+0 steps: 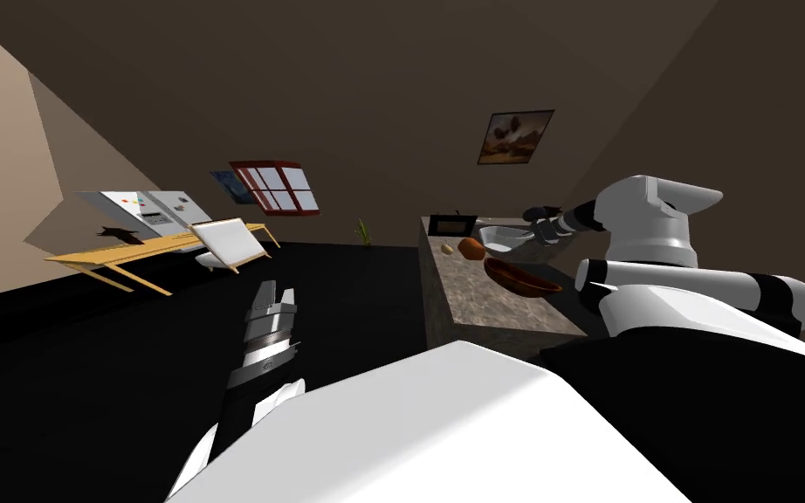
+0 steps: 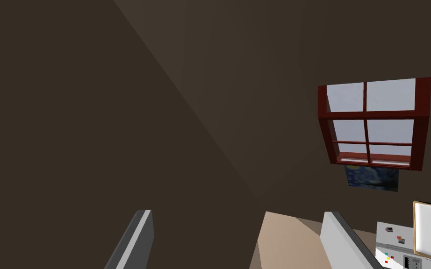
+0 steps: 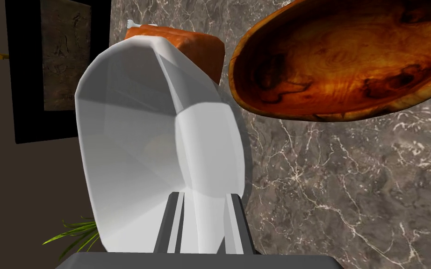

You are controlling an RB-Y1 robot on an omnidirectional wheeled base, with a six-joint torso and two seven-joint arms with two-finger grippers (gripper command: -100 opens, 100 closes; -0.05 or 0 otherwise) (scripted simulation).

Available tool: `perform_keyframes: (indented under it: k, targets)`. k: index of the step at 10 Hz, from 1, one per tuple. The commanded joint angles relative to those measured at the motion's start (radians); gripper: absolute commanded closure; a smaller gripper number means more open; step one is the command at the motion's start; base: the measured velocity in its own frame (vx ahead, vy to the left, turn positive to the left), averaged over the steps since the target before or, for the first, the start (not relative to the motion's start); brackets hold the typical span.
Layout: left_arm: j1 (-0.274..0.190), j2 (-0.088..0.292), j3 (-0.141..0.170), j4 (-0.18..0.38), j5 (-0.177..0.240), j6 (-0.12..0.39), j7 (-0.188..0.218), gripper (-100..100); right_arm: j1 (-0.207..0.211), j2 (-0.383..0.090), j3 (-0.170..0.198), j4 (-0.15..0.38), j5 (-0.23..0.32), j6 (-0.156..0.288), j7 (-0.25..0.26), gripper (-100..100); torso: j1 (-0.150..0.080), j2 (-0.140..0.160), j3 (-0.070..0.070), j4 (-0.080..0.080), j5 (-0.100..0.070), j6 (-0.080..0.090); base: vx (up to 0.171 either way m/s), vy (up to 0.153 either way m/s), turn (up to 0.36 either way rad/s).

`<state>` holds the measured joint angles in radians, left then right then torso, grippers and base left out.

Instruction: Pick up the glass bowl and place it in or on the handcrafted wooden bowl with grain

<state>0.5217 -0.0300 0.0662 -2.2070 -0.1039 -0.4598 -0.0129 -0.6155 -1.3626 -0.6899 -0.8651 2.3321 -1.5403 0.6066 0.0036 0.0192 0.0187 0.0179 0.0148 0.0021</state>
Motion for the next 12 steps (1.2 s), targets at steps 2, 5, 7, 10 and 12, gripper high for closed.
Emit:
perform_keyframes:
  k: [2, 5, 7, 10, 12]
  targets:
    - [0.0, 0.0, 0.0, 0.0, 0.0, 0.0, 0.0, 0, -0.059, -0.013, -0.006, 0.069, 0.074, 0.003, -0.03, 100, 0.0, -0.001, 0.0, 0.0, 0.0, 0.003, -0.114, -0.074, 0.181]
    - [0.0, 0.0, 0.0, 0.0, 0.0, 0.0, 0.0, 0, -0.092, -0.018, -0.013, 0.11, 0.147, 0.005, -0.048, 100, 0.002, 0.0, 0.0, 0.001, 0.002, 0.0, -0.126, -0.073, 0.219]
    - [0.0, 0.0, 0.0, 0.0, 0.0, 0.0, 0.0, 0, -0.123, -0.022, -0.019, 0.149, 0.202, 0.008, -0.066, 100, 0.002, 0.001, 0.002, 0.002, 0.003, 0.002, -0.128, -0.082, 0.17]
    - [0.0, 0.0, 0.0, 0.0, 0.0, 0.0, 0.0, 0, -0.18, -0.028, -0.032, 0.224, 0.291, 0.011, -0.102, 100, 0.003, 0.0, 0.002, 0.003, 0.004, 0.004, -0.111, -0.079, 0.201]
    - [0.0, 0.0, 0.0, 0.0, 0.0, 0.0, 0.0, 0, -0.205, -0.03, -0.038, 0.259, 0.344, 0.011, -0.118, 100, 0.005, 0.0, 0.002, 0.003, 0.005, 0.004, -0.109, -0.077, 0.171]
